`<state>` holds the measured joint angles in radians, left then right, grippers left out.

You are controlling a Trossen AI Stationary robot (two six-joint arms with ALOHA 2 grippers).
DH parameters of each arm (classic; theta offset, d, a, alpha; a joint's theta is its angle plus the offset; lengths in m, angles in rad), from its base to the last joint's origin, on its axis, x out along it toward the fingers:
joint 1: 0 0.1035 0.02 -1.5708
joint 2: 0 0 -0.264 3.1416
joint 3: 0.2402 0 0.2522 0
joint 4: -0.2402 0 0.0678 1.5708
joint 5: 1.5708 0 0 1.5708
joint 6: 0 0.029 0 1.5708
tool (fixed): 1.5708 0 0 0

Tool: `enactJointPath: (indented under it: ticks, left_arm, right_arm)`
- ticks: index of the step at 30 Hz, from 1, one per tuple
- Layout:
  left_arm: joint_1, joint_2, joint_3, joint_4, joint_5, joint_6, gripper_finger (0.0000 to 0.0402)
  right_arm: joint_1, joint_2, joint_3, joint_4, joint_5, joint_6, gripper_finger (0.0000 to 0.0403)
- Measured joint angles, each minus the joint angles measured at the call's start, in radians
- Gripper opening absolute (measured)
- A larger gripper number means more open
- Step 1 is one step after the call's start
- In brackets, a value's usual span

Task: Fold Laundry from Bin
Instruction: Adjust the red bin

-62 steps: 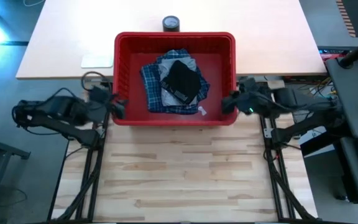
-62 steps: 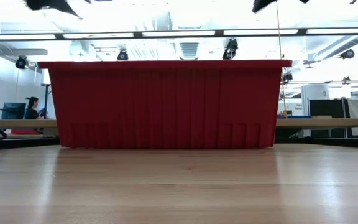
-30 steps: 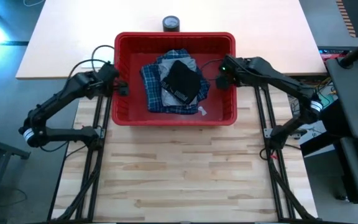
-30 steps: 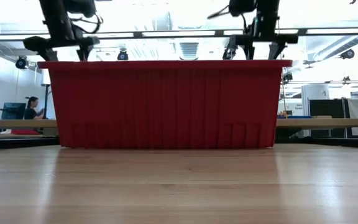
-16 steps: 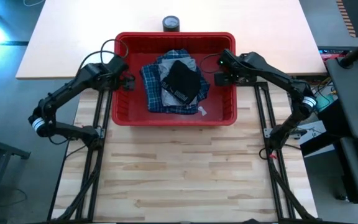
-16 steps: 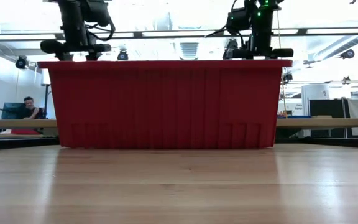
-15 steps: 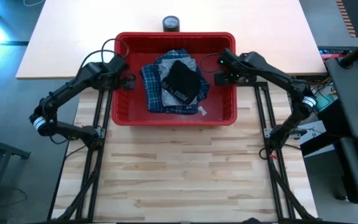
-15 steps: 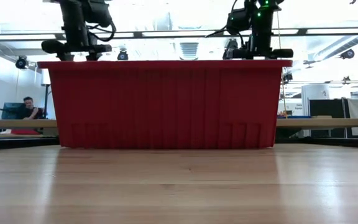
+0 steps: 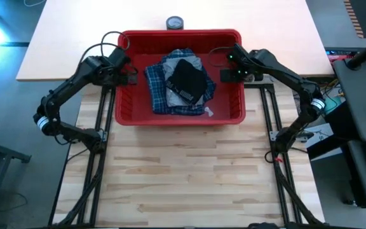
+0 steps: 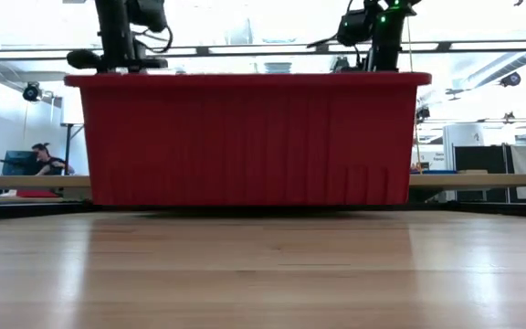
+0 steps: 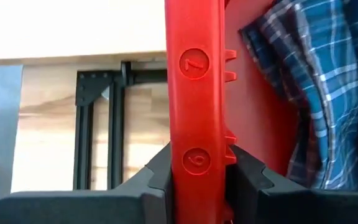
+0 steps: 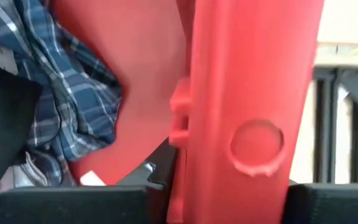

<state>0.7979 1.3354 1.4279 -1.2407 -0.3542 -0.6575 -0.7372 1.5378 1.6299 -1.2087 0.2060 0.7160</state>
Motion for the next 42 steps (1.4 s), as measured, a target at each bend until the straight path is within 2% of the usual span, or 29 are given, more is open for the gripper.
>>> enactJointPath:
  ticks: [7, 17, 25, 30, 31, 33, 35, 38, 42]
  left_arm:
    - [0.011, 0.044, 0.153, 0.010, -0.043, 0.044, 0.0089]
    - [0.119, 0.310, 0.397, 0.054, -0.076, 0.129, 0.0090]
    - [0.199, 0.546, 0.691, 0.000, -0.054, 0.207, 0.0091]
    - [0.243, 0.702, 0.930, -0.050, -0.024, 0.230, 0.0094]
    - [0.246, 0.713, 0.933, -0.026, -0.026, 0.237, 0.0096]
    - [0.251, 0.684, 0.862, 0.050, -0.016, 0.246, 0.0101]
    - [0.254, 0.680, 0.837, 0.073, -0.008, 0.228, 0.0109]
    - [0.254, 0.692, 0.835, 0.079, -0.009, 0.243, 0.0128]
    - [0.254, 0.697, 0.882, 0.058, 0.013, 0.272, 0.0174]
  right_arm:
    - [-0.034, 0.011, 0.119, 0.046, 0.060, -0.070, 0.0070]
    - [-0.177, 0.167, 0.265, 0.148, 0.042, -0.194, 0.0069]
    - [-0.272, 0.333, 0.462, 0.120, 0.000, -0.279, 0.0076]
    - [-0.330, 0.444, 0.621, 0.110, -0.044, -0.321, 0.0076]
    - [-0.337, 0.465, 0.657, 0.107, -0.048, -0.332, 0.0079]
    - [-0.347, 0.500, 0.719, 0.109, -0.053, -0.343, 0.0088]
    - [-0.347, 0.505, 0.725, 0.154, -0.037, -0.346, 0.0103]
    - [-0.348, 0.504, 0.717, 0.169, -0.047, -0.346, 0.0135]
    - [-0.348, 0.503, 0.718, 0.159, -0.060, -0.348, 0.0186]
